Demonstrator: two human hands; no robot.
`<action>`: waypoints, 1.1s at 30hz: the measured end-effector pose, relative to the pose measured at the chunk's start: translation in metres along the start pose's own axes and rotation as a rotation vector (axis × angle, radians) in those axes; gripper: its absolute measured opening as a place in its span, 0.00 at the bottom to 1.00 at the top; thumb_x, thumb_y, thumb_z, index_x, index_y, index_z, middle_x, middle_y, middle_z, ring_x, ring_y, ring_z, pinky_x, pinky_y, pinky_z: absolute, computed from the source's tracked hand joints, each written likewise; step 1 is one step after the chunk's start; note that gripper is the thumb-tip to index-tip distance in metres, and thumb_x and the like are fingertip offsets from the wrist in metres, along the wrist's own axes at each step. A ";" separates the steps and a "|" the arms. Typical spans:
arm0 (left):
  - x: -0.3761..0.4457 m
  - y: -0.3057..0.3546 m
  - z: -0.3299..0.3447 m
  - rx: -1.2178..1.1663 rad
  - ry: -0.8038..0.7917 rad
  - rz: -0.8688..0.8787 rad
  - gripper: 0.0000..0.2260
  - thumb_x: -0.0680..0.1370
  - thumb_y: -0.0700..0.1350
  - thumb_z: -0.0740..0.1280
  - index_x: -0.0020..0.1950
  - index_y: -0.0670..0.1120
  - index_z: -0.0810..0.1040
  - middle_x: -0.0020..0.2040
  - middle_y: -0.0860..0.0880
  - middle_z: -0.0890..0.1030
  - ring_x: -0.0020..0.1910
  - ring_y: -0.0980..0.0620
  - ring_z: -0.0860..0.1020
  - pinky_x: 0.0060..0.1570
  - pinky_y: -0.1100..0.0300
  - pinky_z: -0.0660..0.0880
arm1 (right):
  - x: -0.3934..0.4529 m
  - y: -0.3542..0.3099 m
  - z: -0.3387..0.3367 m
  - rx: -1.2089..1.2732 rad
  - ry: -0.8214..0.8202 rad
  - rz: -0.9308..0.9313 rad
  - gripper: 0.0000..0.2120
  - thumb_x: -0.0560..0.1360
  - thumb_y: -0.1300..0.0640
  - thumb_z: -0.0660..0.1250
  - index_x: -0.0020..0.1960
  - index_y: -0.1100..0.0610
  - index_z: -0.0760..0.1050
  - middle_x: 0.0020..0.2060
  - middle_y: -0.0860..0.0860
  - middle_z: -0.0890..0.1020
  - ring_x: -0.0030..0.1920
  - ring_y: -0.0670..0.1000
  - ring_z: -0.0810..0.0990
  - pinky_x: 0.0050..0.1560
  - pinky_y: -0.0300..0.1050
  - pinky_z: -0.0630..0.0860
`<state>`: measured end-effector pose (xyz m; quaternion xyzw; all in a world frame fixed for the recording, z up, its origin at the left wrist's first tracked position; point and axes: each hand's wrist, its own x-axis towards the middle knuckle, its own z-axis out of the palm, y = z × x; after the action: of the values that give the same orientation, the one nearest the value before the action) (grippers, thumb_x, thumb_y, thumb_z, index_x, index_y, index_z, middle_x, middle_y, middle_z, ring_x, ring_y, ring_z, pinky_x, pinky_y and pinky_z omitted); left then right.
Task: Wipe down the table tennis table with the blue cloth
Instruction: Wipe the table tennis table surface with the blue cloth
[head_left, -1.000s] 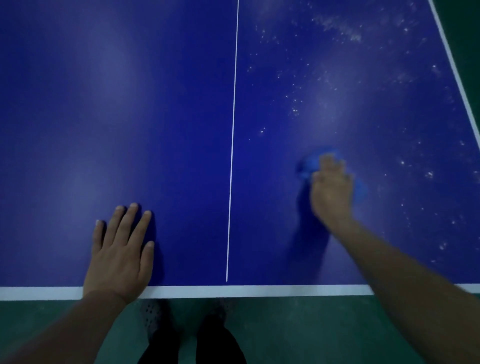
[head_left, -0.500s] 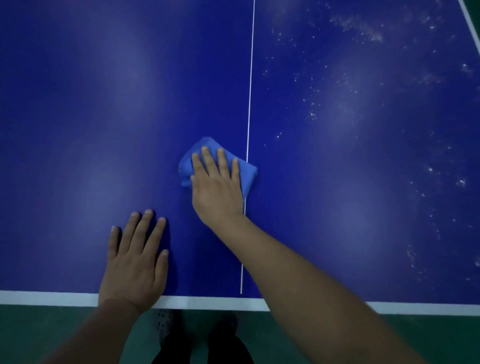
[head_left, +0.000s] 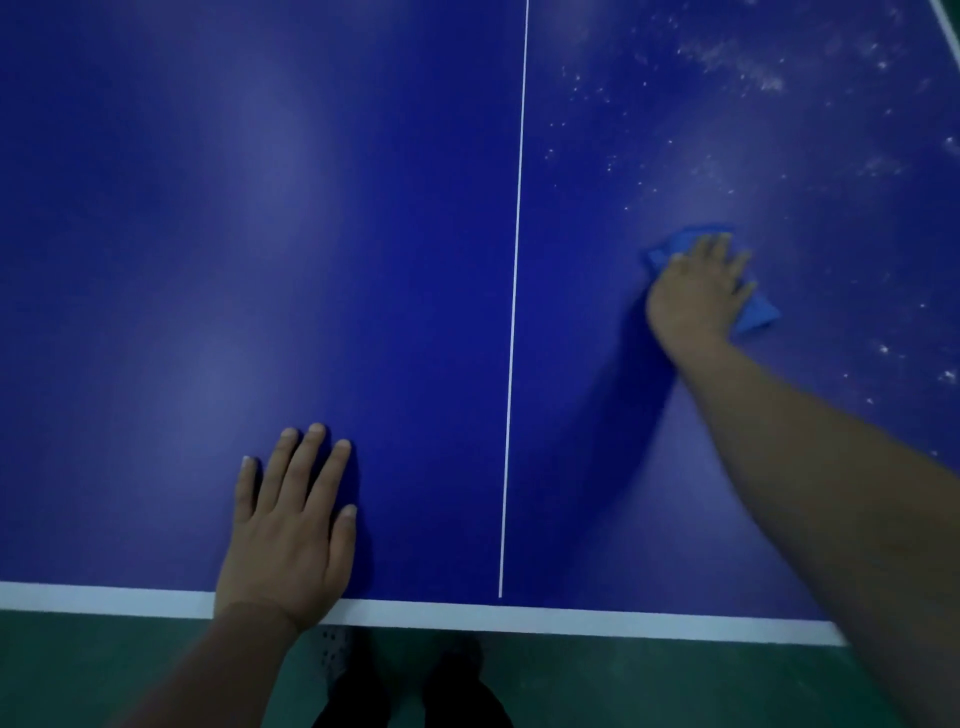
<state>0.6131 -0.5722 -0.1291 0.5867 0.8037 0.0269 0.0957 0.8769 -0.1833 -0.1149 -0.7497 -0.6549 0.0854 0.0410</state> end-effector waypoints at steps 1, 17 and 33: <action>-0.001 0.000 0.001 0.001 0.003 -0.006 0.28 0.81 0.54 0.51 0.79 0.44 0.64 0.80 0.43 0.62 0.80 0.42 0.56 0.77 0.38 0.51 | -0.019 -0.022 0.008 -0.014 0.001 -0.078 0.26 0.85 0.52 0.48 0.81 0.59 0.55 0.81 0.55 0.55 0.80 0.62 0.51 0.77 0.66 0.50; 0.194 0.036 -0.026 -0.141 0.148 0.031 0.30 0.79 0.54 0.51 0.77 0.41 0.65 0.79 0.42 0.63 0.79 0.42 0.57 0.78 0.42 0.48 | 0.024 0.029 -0.006 0.065 0.060 0.193 0.25 0.85 0.50 0.48 0.81 0.55 0.54 0.81 0.53 0.56 0.80 0.60 0.51 0.76 0.67 0.49; 0.238 0.055 -0.016 -0.105 0.045 -0.086 0.31 0.80 0.57 0.44 0.81 0.45 0.56 0.82 0.45 0.54 0.82 0.47 0.46 0.78 0.40 0.43 | 0.038 0.046 -0.003 -0.072 0.038 0.071 0.26 0.84 0.50 0.47 0.79 0.58 0.58 0.79 0.56 0.60 0.78 0.62 0.57 0.75 0.67 0.56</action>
<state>0.5919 -0.3282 -0.1336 0.5449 0.8277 0.0781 0.1091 0.9275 -0.1517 -0.1232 -0.7749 -0.6298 0.0490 0.0232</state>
